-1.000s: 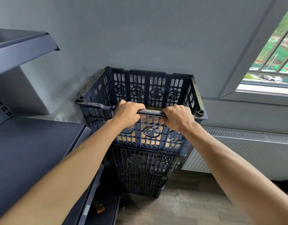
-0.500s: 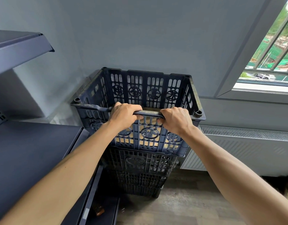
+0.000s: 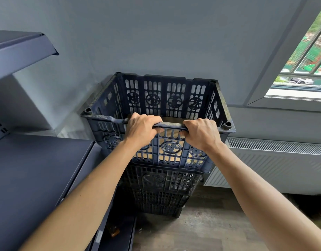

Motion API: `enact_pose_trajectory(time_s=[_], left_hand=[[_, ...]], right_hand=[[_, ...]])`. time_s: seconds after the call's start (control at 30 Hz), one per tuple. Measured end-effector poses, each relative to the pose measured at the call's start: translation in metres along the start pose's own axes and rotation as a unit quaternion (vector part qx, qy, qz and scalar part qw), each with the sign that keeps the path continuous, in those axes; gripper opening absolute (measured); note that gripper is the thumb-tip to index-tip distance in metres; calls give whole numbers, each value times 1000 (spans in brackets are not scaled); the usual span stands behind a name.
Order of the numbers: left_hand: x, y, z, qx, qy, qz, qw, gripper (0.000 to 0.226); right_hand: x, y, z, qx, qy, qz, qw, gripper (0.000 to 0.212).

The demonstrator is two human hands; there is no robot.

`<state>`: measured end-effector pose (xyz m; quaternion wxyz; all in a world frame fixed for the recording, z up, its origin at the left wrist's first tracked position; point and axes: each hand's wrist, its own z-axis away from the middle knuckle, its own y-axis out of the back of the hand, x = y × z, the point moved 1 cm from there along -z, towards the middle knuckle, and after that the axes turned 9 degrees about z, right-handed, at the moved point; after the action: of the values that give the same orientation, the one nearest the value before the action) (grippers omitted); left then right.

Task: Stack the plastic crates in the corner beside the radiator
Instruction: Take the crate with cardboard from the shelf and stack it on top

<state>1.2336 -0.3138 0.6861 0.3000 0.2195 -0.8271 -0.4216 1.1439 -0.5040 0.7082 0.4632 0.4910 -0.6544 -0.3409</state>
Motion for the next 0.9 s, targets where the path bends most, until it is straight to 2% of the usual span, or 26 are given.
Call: enact_pose_trajectory(time_s=[0.33, 0.43, 0.53, 0.6, 0.7, 0.9], left_hand=[[-3, -3, 2, -15, -14, -33, 999, 16], [-3, 11, 0, -101, -18, -18, 995, 26], [-23, 34, -5, -204, 34, -36, 978, 34], [-42, 46, -6, -227, 65, -76, 969, 30], [-54, 53, -8, -224, 48, -125, 965, 22], [-50, 55, -8, -199, 1, -153, 968, 25]], right_hand=[[-2, -1, 2, 0, -10, 8, 1000, 26], [-2, 1, 0, -19, -6, 8, 1000, 29], [-2, 2, -4, -53, 3, 7, 999, 32], [-3, 2, -7, -56, 7, 18, 998, 32], [-4, 2, -8, -47, 1, 18, 999, 24], [-2, 2, 0, -30, -9, 31, 999, 20]])
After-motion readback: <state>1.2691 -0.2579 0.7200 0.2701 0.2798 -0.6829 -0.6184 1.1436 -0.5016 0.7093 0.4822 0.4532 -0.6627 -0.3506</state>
